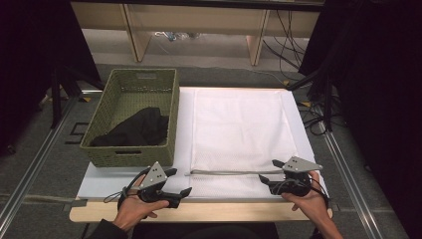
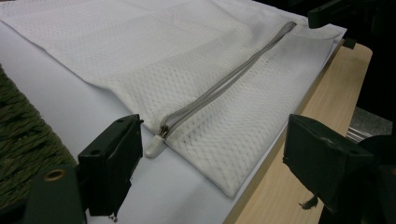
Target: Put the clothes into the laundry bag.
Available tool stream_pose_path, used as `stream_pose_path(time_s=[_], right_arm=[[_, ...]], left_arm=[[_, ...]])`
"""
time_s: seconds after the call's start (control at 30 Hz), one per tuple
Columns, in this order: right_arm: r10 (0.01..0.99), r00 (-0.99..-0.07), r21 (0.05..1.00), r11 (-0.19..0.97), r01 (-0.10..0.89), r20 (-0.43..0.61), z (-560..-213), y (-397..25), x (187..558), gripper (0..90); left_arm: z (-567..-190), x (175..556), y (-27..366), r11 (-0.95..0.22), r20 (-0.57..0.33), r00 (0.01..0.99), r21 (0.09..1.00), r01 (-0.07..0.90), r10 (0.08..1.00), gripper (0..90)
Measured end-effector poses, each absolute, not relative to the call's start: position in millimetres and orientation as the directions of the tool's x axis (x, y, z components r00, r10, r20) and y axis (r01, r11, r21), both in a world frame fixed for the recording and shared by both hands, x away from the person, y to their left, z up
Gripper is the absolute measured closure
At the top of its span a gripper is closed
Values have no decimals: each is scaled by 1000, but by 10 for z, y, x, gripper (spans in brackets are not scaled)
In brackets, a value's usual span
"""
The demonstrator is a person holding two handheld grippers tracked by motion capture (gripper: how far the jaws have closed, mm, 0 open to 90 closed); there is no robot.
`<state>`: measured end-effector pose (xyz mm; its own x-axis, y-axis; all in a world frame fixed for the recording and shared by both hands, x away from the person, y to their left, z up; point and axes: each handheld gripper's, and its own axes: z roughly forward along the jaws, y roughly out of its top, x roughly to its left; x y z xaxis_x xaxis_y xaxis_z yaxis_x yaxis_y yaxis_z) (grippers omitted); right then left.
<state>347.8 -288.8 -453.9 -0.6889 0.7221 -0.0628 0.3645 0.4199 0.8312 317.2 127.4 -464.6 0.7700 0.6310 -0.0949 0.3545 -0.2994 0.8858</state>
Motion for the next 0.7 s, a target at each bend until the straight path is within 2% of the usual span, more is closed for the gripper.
stream_pose_path(time_s=[0.4,0.47,0.7], right_arm=[[736,-673,821,429,377,-76,-4556,-2923,3513,268],[740,-669,820,426,383,-72,-4557,-2929,3525,268],[747,-660,807,441,392,-88,-4592,-2910,3675,247]], left_arm=[[-4632,3210,1280,-317,-74,779,887,337,623,191],[-4634,3206,1276,-303,-92,770,885,353,631,191],[-4625,3223,1291,-308,-84,773,886,347,629,191]])
